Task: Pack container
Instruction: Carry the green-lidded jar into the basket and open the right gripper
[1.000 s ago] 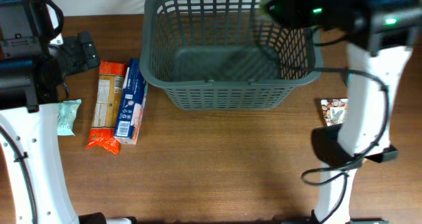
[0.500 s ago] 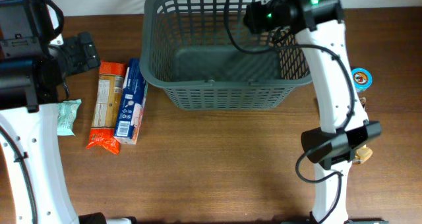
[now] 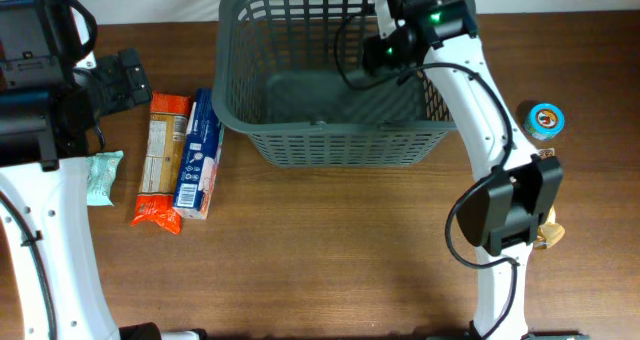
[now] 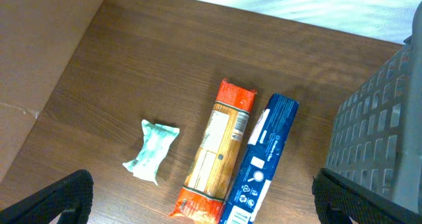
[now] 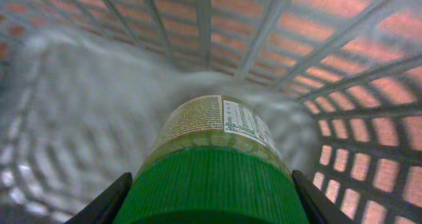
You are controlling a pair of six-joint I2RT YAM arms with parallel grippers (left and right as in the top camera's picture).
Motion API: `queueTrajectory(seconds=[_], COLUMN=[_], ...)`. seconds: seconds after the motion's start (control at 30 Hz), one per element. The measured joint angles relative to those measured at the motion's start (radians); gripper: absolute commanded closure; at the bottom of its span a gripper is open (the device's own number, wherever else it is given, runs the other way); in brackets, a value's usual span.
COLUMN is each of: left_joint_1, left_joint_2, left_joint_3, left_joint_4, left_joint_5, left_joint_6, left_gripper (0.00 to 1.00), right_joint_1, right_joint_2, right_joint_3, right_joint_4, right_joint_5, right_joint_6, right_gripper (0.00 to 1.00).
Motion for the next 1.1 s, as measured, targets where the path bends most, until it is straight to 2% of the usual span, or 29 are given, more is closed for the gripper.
queueTrajectory(seconds=[0.17, 0.23, 0.27, 0.5, 0.53, 0.67, 0.7, 0.8, 0.9, 1.0, 1.07, 1.1], left_joint_1=[0.0, 0.0, 0.0, 0.0, 0.0, 0.0, 0.0, 0.0, 0.0, 0.0, 0.0, 0.0], left_joint_2=[0.0, 0.0, 0.0, 0.0, 0.0, 0.0, 0.0, 0.0, 0.0, 0.0, 0.0, 0.0], left_joint_3=[0.0, 0.0, 0.0, 0.0, 0.0, 0.0, 0.0, 0.0, 0.0, 0.0, 0.0, 0.0], left_joint_4=[0.0, 0.0, 0.0, 0.0, 0.0, 0.0, 0.0, 0.0, 0.0, 0.0, -0.001, 0.0], left_joint_5=[0.0, 0.0, 0.0, 0.0, 0.0, 0.0, 0.0, 0.0, 0.0, 0.0, 0.0, 0.0], left_joint_6=[0.0, 0.0, 0.0, 0.016, 0.018, 0.019, 0.019, 0.019, 0.019, 0.019, 0.019, 0.019], left_gripper=[0.0, 0.01, 0.0, 0.0, 0.0, 0.0, 0.0, 0.0, 0.0, 0.0, 0.0, 0.0], right_joint_1=[0.0, 0.0, 0.0, 0.0, 0.0, 0.0, 0.0, -0.001, -0.004, -0.019, -0.035, -0.044], right_joint_2=[0.0, 0.0, 0.001, 0.001, 0.001, 0.001, 0.001, 0.001, 0.001, -0.001, -0.01, -0.01], right_joint_3=[-0.086, -0.114, -0.12, -0.125, -0.125, -0.125, -0.125, -0.119, -0.071, 0.058, 0.169, 0.245], right_joint_4=[0.026, 0.029, 0.029, 0.029, 0.028, 0.016, 0.013, -0.004, -0.054, -0.137, -0.202, -0.25], right_joint_5=[0.0, 0.0, 0.0, 0.0, 0.0, 0.0, 0.0, 0.0, 0.0, 0.0, 0.007, 0.011], right_joint_6=[0.001, 0.0, 0.0, 0.001, 0.001, 0.0, 0.001, 0.0, -0.002, -0.006, -0.002, -0.006], right_gripper=[0.96, 0.83, 0.81, 0.8, 0.73, 0.59, 0.5, 0.44, 0.36, 0.29, 0.29, 0.34])
